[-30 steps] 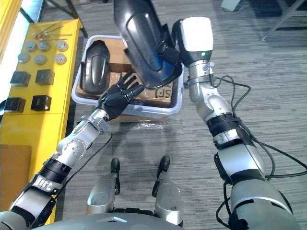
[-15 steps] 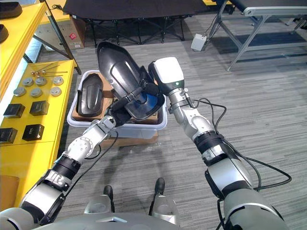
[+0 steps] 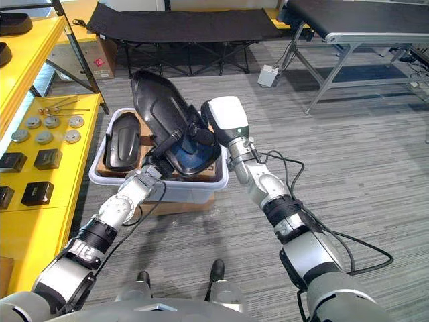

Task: Walk over and take three plastic housings, then place them on the shelf

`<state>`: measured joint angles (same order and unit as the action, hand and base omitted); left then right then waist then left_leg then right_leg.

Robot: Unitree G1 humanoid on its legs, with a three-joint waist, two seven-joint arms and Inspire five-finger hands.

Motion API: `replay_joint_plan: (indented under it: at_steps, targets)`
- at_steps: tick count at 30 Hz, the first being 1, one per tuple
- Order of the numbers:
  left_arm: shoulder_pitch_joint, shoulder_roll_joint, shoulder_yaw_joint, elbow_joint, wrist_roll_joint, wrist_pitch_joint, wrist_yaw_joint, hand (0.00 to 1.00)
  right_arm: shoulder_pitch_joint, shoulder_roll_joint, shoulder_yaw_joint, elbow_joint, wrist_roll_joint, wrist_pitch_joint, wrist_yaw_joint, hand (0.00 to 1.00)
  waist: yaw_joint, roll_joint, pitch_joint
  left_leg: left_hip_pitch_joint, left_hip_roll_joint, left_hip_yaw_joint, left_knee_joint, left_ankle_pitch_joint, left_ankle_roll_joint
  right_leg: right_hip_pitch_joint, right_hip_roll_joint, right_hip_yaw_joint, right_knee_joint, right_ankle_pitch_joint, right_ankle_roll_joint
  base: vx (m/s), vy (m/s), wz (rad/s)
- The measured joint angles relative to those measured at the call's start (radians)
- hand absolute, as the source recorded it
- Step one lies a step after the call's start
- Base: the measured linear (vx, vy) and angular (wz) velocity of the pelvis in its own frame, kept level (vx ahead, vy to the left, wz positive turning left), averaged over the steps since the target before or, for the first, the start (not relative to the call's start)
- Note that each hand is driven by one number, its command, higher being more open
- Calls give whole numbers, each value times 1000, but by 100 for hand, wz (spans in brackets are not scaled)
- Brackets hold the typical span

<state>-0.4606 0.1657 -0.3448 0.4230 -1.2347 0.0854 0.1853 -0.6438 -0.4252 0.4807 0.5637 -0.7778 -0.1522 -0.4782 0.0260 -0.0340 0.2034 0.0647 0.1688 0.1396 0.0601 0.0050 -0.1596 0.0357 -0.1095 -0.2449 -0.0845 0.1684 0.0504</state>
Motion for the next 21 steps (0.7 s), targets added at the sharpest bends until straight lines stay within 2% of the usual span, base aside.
replay_joint_plan:
  at_steps: [3, 4, 6, 9, 12, 16, 19, 21]
  targets:
    - [16, -5, -2, -1, 47, -23, 11, 0, 15, 20, 1, 0, 0, 7, -13, 0, 0, -6, -16, 2, 0, 0, -3, 0, 0, 0, 0, 0, 0, 0, 0, 0, 0, 0]
    - [26, -13, -2, -3, 66, -39, 11, 0, 23, 28, -1, 0, 9, 11, -15, 100, 1, -9, -22, 4, -1, 0, -3, -1, 0, 2, 0, -1, 0, 0, 0, 0, 0, 0]
    - [43, -24, -2, -10, 97, -52, 11, 0, 43, 31, -3, -4, 26, 11, -25, 100, 4, -11, -24, 14, -1, 0, -6, -2, 0, 11, 0, -1, 0, 0, 0, 0, 0, 0]
    - [86, -33, -1, -70, 151, -93, 11, 0, 136, 37, -37, -105, 64, -9, -58, 100, 2, -13, -27, 15, -2, -1, -7, -5, 0, 14, -2, -3, 0, -9, 5, 0, 0, 0]
    - [151, -33, 12, -159, 228, -142, 31, 0, 239, 38, -83, -236, 131, -63, -85, 100, -4, -10, -28, 17, 0, -1, -7, -8, 2, 14, 1, -2, 0, -12, 7, -2, 0, -1]
    - [260, -60, 74, -318, 412, -202, 56, 0, 385, 66, -147, -452, 290, -162, -70, 100, -6, 4, -38, 24, 6, 12, -5, -13, -7, 14, 7, 5, 0, -15, 4, 7, 2, -7]
    - [360, -73, 123, -420, 596, -244, 69, 0, 458, 117, -232, -582, 407, -198, -48, 100, -7, 17, -57, 29, 14, 21, 6, -25, -11, 18, 13, 10, 0, -21, 4, 22, 3, -8]
    - [435, -76, 150, -478, 702, -266, 80, 0, 514, 130, -287, -650, 473, -200, -32, 100, -7, 22, -74, 31, 16, 23, 6, -31, -11, 17, 15, 11, 0, -26, 4, 11, 5, -2]
